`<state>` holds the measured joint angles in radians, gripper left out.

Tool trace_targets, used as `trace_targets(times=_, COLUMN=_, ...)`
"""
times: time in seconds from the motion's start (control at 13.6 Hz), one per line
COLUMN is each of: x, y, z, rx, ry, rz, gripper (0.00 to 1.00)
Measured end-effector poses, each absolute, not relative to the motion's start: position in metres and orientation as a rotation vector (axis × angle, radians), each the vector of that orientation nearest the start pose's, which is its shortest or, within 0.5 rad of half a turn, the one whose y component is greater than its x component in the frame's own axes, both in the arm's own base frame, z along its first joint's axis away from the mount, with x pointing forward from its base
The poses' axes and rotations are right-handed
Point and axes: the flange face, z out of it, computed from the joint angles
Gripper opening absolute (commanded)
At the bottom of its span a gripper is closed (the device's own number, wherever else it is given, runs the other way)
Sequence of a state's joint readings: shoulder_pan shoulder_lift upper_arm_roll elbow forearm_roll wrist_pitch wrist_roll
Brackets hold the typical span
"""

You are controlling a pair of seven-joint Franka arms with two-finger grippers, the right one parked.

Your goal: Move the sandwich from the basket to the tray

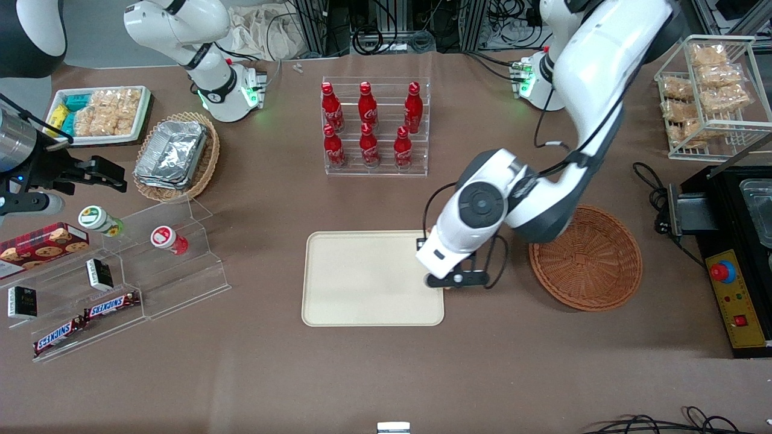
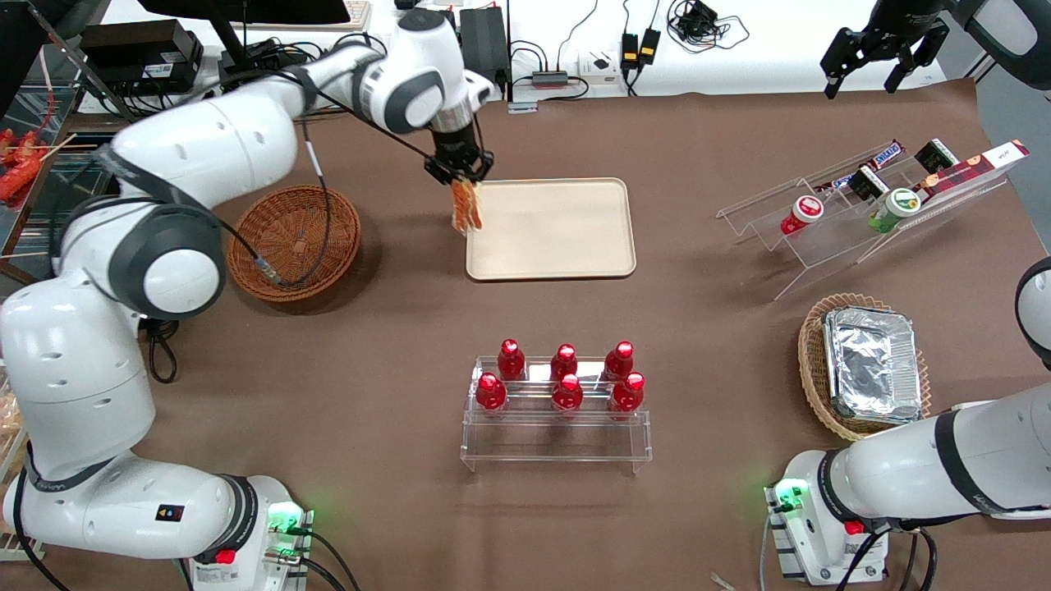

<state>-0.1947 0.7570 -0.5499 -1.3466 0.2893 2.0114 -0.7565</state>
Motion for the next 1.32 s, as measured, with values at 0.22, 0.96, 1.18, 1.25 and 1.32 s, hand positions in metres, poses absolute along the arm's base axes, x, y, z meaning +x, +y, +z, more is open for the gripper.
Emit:
trace_targets(times=0.22, x=0.604, y=-0.428, z=0.262, rx=-3.25, ry=0.018, rz=0.086, gripper=0.0)
trace_targets(times=0.96, x=0.641, y=-0.43, z=0.265, rx=-3.256, ry=-0.122, rz=-0.085, gripper=1.0)
trace_targets(times=1.18, x=0.65, y=-0.386, z=0.332, rx=-3.15, ry=-0.245, rz=0.024, gripper=1.0)
trace_targets(times=1.25, x=0.653, y=-0.365, z=0.36, rx=-3.135, ry=-0.289, rz=0.035, gripper=1.0)
trace_targets(times=1.32, x=0.655, y=-0.344, z=0.387, rx=-3.139, ry=-0.317, rz=0.036, gripper=1.0)
